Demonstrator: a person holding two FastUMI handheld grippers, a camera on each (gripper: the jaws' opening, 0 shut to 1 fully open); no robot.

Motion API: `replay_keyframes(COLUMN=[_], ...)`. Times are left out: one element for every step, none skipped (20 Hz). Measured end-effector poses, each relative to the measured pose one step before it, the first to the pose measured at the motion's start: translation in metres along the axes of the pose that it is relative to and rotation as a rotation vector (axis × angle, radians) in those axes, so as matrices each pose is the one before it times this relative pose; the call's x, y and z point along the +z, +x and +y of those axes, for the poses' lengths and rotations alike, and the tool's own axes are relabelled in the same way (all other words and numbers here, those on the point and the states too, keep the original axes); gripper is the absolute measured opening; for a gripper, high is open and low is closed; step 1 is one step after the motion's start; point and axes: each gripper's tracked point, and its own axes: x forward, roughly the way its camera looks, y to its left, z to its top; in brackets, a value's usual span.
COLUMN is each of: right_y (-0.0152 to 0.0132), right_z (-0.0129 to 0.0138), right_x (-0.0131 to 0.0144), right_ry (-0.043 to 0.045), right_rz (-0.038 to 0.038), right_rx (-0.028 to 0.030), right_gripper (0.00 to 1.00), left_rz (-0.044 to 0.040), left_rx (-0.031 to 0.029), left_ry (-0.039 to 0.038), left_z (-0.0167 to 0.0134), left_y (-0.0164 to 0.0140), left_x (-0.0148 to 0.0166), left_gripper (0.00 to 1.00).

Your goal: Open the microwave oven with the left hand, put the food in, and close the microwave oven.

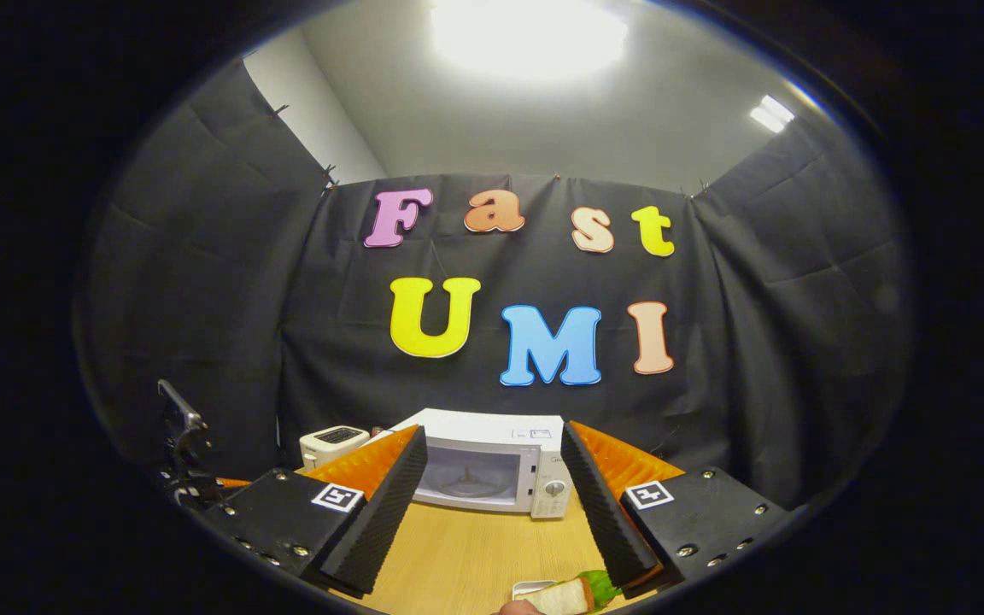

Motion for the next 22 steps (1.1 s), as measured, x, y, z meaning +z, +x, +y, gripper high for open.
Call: replay_keyframes(right_y=[0.00318,0.00341,0.00276,0.00393,0.00327,0.0032,0.00315,0.00361,0.00349,0.00377,0.00242,0.00284,0.00292,0.00376,0.00377,0.00456,0.00391,0.0041,0.00221,0.00451,0.00345,0.00343], right_z=[-0.00522,-0.00618,-0.00576,-0.00547,-0.00653,-0.00811,-0.00883,-0.00803,-0.0073,-0.00701,-0.00754,-0.00796,-0.00672,-0.00745,-0.0067,-0.00624,-0.00444,-0.00469,-0.00482,-0.00518,-0.00456,-0.00453], right_x=[-0.00042,-0.00234,-0.00319,-0.00307,-0.00359,-0.00372,-0.00411,-0.00425,-0.00517,-0.00629,-0.00605,-0.00611,-0.00633,-0.00627,-0.00997,-0.01015,-0.01335,-0.01351,-0.01203,-0.01039,-0.01114,-0.01081], right_ry=[-0.00531,-0.00227,0.00263,0.00416,0.00232,0.00126,0.00322,0.00676,0.0114,0.01516,0.01704,0.01834,0.01843,0.01589,0.01545,0.01885,0.02488,0.02948,0.02917,0.02622,0.0202,0.0156], right_rz=[0.00673,0.01,0.01017,0.01081,0.0135,0.01302,0.01293,0.01574,0.01993,0.0242,0.02331,0.02404,0.02342,0.02512,0.03254,0.04035,0.0495,0.05447,0.04957,0.04183,0.03957,0.03872], right_rx=[0.00348,0.00246,0.00388,0.00289,0.00247,-0.00019,-0.00059,0.00187,0.00372,0.00625,0.00407,0.00304,0.00426,0.00218,0.00289,0.00698,0.0107,0.01016,0.01079,0.0096,0.00737,0.00497], right_gripper=[0.96,0.96,0.95,0.96,0.96,0.96,0.96,0.96,0.96,0.96,0.96,0.96,0.96,0.96,0.96,0.96,0.97,0.97,0.98,0.97,0.98,0.99], left_rz=[-0.02889,-0.03194,-0.03055,-0.03734,-0.03761,-0.04257,-0.02479,-0.02429,-0.02136,-0.01536,-0.01339,-0.01263,-0.01442,-0.0087,-0.00318,-0.00392,-0.00711,-0.00599,-0.00509,-0.00269,-0.00278,-0.00036], left_rx=[0.01892,0.01589,0.01488,0.01356,0.01159,0.00817,0.00662,0.00997,0.00806,0.00708,0.00835,0.00714,0.00659,0.00445,0.00069,0.00338,0.00233,0.00525,0.00232,0.00332,0.00546,0.007], left_ry=[0.00079,0.00736,0.01043,0.01144,0.00807,0.00269,-0.00191,-0.00352,-0.00665,-0.00797,-0.00737,-0.00518,-0.00249,-0.00111,-0.00135,-0.00099,-0.00045,-0.00068,-0.00055,0.00041,0.00262,0.00322], left_z=[0.00174,0.0018,0.00062,-0.00018,-0.00199,-0.00215,-0.00325,-0.00221,-0.00214,-0.00364,-0.00314,-0.00348,-0.00344,-0.00457,-0.00478,-0.00414,-0.00358,-0.00345,-0.00415,-0.00356,-0.00195,-0.00138], left_y=[-0.00945,-0.00866,-0.00722,-0.00794,-0.0071,-0.00727,-0.00255,-0.00328,-0.00312,-0.00313,-0.00196,-0.00067,-0.00125,-0.0009,-0.00155,-0.0025,-0.00273,-0.00053,-0.00054,-0.00141,-0.00131,-0.00185], left_x=[0.01182,0.01686,0.01497,0.01856,0.01944,0.02098,0.01485,0.01322,0.01415,0.00967,0.01122,0.00733,0.00904,0.00667,0.00452,0.00483,0.0039,0.00581,0.00302,0.00381,0.0016,0.00128], left_gripper=[0.92,0.93,0.95,0.95,0.96,0.96,0.96,0.93,0.92,0.95,0.93,0.94,0.94,0.96,0.95,0.94,0.94,0.94,0.95,0.96,0.95,0.95])
